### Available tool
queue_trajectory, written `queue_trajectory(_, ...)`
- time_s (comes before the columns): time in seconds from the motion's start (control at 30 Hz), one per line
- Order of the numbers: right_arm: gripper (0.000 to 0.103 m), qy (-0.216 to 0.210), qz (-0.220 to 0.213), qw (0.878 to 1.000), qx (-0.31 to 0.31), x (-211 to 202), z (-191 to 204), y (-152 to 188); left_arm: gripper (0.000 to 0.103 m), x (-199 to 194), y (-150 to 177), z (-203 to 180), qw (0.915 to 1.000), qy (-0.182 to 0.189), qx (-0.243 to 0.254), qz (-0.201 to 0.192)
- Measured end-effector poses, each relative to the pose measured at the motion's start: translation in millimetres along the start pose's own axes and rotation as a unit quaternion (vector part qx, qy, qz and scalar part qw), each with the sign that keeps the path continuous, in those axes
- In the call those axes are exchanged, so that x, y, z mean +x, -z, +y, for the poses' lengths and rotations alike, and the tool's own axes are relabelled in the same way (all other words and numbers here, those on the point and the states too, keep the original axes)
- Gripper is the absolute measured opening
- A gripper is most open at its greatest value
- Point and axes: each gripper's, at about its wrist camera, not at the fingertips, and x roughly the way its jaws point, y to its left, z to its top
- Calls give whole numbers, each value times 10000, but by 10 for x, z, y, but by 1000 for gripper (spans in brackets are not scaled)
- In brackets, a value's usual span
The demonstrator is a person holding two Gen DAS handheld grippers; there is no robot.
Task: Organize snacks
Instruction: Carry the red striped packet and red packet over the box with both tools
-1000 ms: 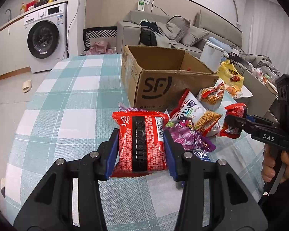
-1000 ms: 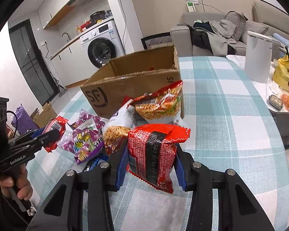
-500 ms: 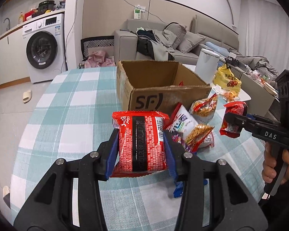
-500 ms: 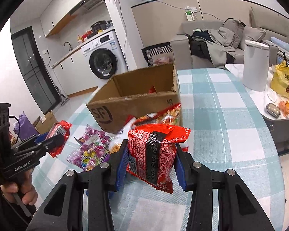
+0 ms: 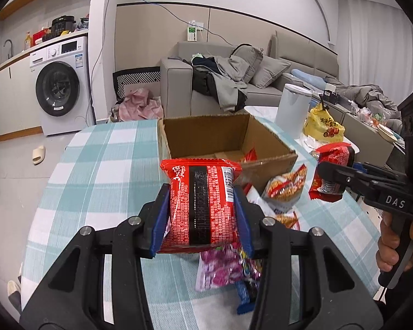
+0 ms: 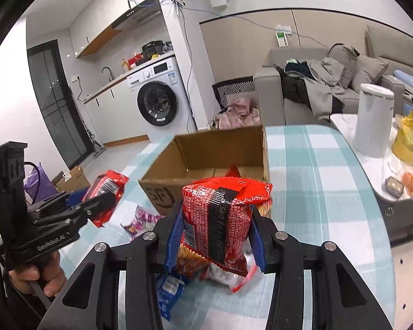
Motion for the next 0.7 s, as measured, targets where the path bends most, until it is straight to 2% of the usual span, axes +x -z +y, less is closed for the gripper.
queue_trajectory(0.4, 44, -130, -341, 9992, -163, -3, 68, -411, 41, 138, -381, -41, 9997, -135, 3, -209)
queue_trajectory(0.7, 43, -362, -322, 9988, -69, 151, 64, -621, 41, 328, -557, -64, 9996, -144, 43, -218)
